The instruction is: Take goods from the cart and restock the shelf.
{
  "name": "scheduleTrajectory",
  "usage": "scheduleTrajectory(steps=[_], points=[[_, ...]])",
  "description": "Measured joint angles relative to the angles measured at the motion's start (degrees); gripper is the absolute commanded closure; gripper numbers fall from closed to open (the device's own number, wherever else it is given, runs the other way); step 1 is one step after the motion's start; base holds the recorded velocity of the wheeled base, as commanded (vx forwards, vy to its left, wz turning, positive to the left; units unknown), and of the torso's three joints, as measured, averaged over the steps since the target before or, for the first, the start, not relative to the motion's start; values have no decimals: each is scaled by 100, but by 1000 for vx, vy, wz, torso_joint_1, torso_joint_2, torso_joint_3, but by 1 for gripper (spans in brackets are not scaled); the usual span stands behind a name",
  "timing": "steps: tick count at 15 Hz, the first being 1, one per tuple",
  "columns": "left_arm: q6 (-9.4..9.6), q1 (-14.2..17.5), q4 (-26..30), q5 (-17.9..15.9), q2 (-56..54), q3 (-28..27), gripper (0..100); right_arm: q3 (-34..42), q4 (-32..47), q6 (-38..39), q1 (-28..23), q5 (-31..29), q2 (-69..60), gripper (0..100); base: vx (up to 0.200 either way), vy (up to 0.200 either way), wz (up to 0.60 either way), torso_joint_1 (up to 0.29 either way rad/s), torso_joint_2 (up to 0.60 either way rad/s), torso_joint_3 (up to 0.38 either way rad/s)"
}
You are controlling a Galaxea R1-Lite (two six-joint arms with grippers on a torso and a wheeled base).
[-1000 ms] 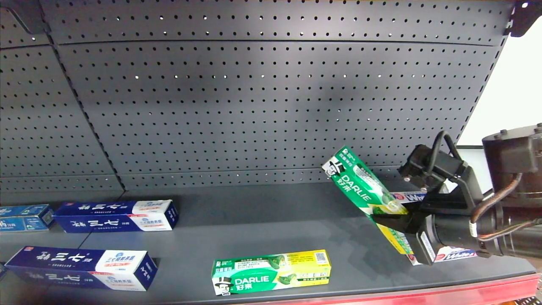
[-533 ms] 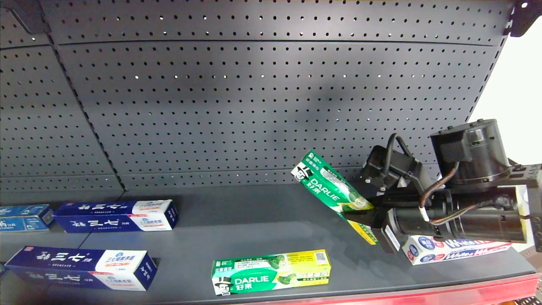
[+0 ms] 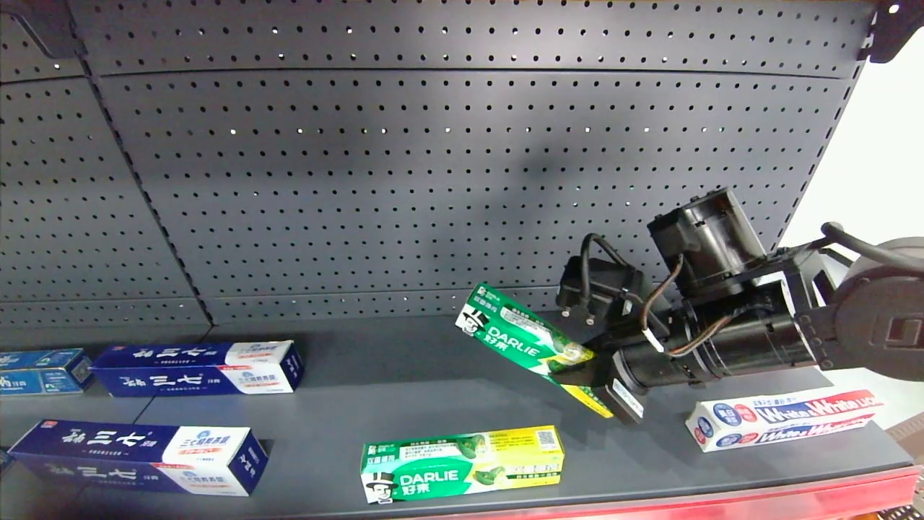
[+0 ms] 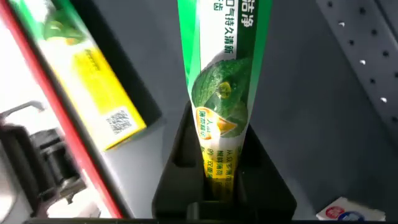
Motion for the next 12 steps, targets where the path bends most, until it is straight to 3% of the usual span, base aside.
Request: scheduleTrajectory(steps=[7, 12], points=[[-9, -5, 0, -13, -4, -11, 0, -592, 197, -235, 33, 117, 616, 100, 0, 0, 0, 0, 0, 0], [-13, -165, 13, -24, 29, -9, 0, -1290, 998, -479, 74, 115, 939, 100, 0, 0, 0, 0, 0, 0]])
